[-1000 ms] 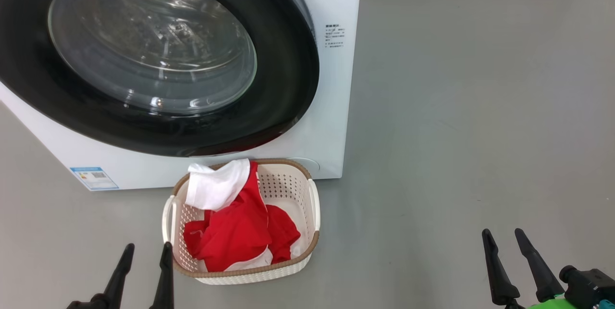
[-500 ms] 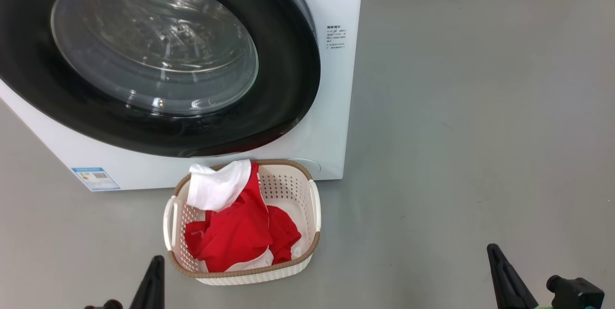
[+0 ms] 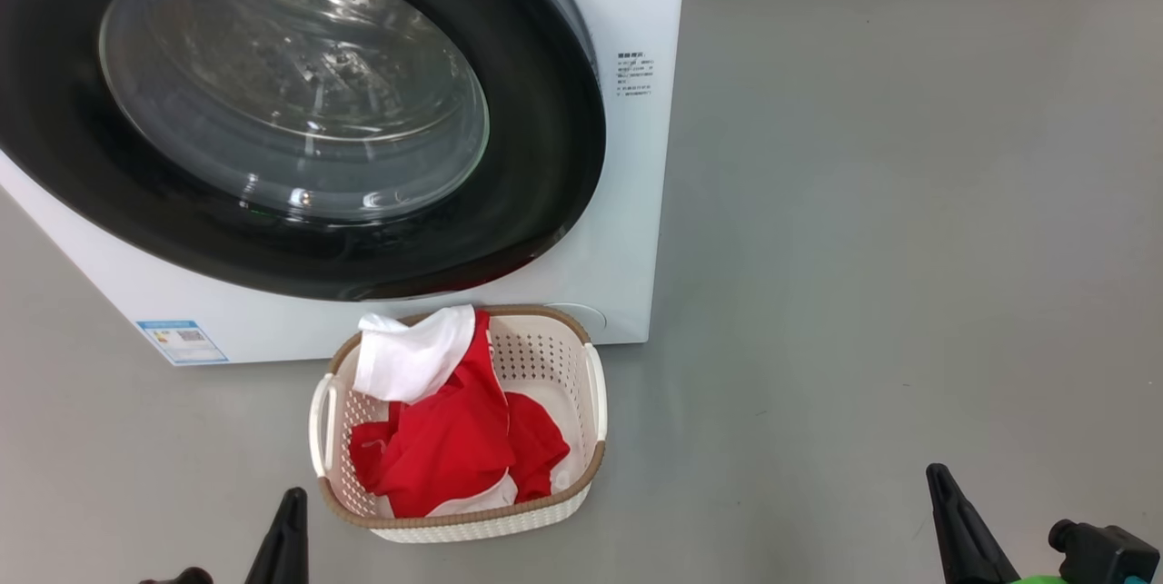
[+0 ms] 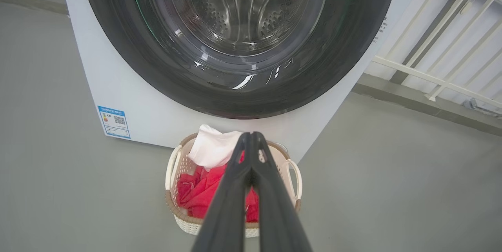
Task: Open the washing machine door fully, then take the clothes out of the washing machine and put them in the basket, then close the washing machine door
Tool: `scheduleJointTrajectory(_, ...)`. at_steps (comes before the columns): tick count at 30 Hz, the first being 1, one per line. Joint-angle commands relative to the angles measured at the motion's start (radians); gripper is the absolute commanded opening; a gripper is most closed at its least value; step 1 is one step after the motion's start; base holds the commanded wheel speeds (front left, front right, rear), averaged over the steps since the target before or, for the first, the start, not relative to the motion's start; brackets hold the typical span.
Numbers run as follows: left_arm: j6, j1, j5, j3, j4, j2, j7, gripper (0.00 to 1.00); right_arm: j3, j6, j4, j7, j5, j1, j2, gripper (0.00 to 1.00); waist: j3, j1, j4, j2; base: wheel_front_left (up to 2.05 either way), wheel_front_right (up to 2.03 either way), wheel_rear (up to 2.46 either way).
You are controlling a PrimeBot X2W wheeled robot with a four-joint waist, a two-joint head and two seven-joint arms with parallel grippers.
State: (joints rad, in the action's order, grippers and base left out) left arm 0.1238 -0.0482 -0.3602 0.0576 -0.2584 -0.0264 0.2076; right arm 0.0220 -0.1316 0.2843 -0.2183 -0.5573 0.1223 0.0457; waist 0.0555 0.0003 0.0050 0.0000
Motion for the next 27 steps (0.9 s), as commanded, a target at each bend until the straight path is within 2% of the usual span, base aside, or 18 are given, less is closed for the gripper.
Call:
scheduleJointTrajectory(1,0.001,0.019,-0.033,0.007,0.020,-0.010,-0.007,0.00,0.005,0.000,-0.023,0.005,-0.026,-0.027,0.010,0.00,-0.001,-0.0002,0.000,0.0000,0.00,0.00,0.00)
scheduleJointTrajectory(27,0.002,0.052,-0.321,0.019,0.018,-0.014,-0.081,0.00,0.019,0.000,-0.027,0.077,-0.276,-0.075,0.014,0.00,-0.013,-0.0002,-0.001,0.0000,0.00,0.00,0.00)
